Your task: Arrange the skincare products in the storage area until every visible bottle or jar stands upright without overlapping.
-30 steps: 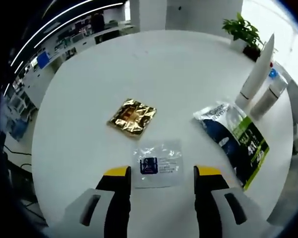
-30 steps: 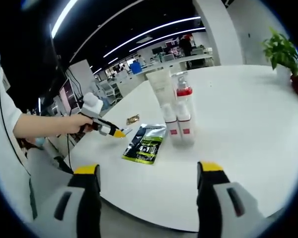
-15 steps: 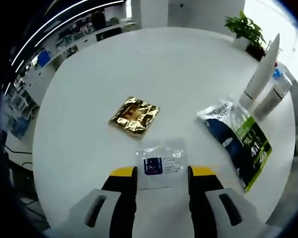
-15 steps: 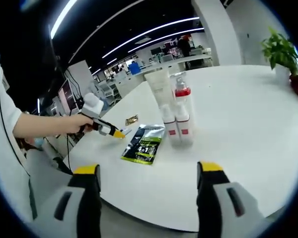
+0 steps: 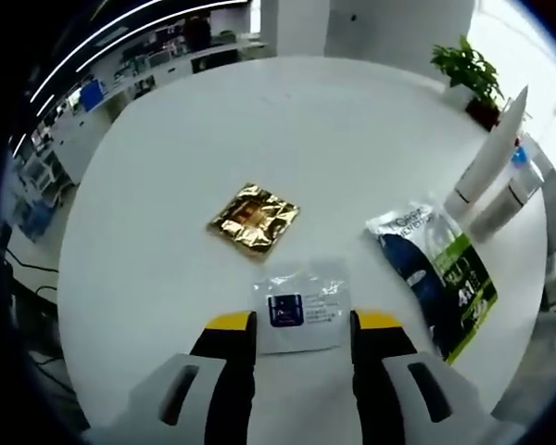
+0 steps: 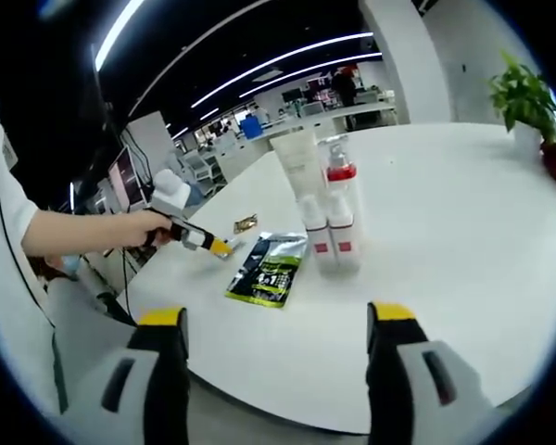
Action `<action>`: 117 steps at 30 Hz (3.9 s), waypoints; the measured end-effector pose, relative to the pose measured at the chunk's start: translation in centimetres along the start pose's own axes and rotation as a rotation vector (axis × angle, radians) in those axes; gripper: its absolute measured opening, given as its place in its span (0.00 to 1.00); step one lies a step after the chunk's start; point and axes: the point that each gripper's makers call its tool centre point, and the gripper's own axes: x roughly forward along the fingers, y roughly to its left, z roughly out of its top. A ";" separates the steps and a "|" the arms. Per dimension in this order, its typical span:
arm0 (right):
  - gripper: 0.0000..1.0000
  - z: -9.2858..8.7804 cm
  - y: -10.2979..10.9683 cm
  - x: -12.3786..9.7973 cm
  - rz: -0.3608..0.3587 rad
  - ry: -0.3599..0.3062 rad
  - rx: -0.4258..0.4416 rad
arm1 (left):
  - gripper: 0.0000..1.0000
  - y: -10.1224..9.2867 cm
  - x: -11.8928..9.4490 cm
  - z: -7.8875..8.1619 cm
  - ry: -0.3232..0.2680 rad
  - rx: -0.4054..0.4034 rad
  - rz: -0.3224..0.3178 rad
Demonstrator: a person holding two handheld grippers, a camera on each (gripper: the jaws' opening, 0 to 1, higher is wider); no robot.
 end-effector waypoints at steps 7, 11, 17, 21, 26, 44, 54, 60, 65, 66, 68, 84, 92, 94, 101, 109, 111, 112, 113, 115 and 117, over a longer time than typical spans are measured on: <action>0.79 0.1 0.2 -0.1 0.003 -0.005 -0.015 | 0.38 0.0 -0.7 -0.4 -0.001 -0.031 0.003; 0.79 0.2 0.2 -0.1 0.004 -0.011 -0.018 | 0.38 -0.3 -1.2 -0.8 0.002 -0.048 0.005; 0.79 0.3 0.2 -0.1 0.003 -0.016 -0.023 | 0.38 -0.7 -1.7 -1.4 0.001 -0.078 0.005; 0.80 0.4 0.3 -0.2 0.009 -0.022 -0.023 | 0.38 -1.0 -2.0 -1.8 0.001 -0.103 0.004; 0.80 0.5 0.4 -0.2 0.015 -0.028 -0.024 | 0.38 -1.5 -2.4 -2.3 0.002 -0.126 0.006; 0.79 0.5 0.7 -0.2 0.031 -0.029 -0.035 | 0.38 -4.3 -2.9 -3.9 -0.036 -0.270 0.024; 0.79 0.5 0.6 -0.2 0.029 -0.029 -0.031 | 0.38 -4.5 -2.7 -4.7 -0.052 -0.292 0.087; 0.79 0.5 0.6 -0.2 0.028 -0.028 -0.031 | 0.38 -5.3 -2.4 -5.2 -0.052 -0.285 0.094; 0.79 0.5 0.5 -0.2 0.024 -0.028 -0.029 | 0.38 -5.2 -2.2 -5.2 -0.063 -0.259 0.117; 0.79 0.5 0.5 -0.2 0.024 -0.028 -0.029 | 0.38 -5.2 -2.2 -5.3 -0.061 -0.253 0.122; 0.79 0.4 0.5 -0.2 0.024 -0.027 -0.029 | 0.38 -5.2 -2.2 -5.3 -0.062 -0.251 0.126; 0.79 0.4 0.4 -0.2 0.022 -0.024 -0.029 | 0.39 -5.1 -2.1 -5.1 -0.075 -0.251 0.139; 0.79 0.4 0.4 -0.2 0.019 -0.024 -0.035 | 0.46 -5.3 -2.1 -5.1 -0.068 -0.247 0.131; 0.79 0.4 0.4 -0.2 0.018 -0.026 -0.037 | 0.48 -5.3 -2.2 -5.2 -0.067 -0.247 0.128; 0.79 0.5 0.4 -0.3 0.016 -0.031 -0.043 | 0.50 -5.5 -2.9 -5.2 -0.074 -0.229 0.094; 0.79 0.6 0.6 -0.3 0.020 -0.037 -0.056 | 0.54 -5.6 -3.7 -5.1 -0.093 -0.197 0.041; 0.79 0.6 0.6 -0.3 0.021 -0.038 -0.057 | 0.55 -5.7 -3.9 -5.1 -0.095 -0.195 0.029; 0.79 0.6 0.6 -0.3 0.022 -0.039 -0.057 | 0.56 -5.7 -4.1 -5.0 -0.102 -0.186 0.026; 0.79 0.6 0.6 -0.3 0.023 -0.041 -0.058 | 0.56 -5.7 -4.3 -5.0 -0.105 -0.181 0.020; 0.79 0.6 0.7 -0.4 0.024 -0.042 -0.061 | 0.59 -5.5 -4.7 -4.9 -0.117 -0.180 0.018; 0.79 0.6 0.7 -0.4 0.024 -0.042 -0.065 | 0.61 -5.3 -5.2 -4.8 -0.131 -0.175 0.020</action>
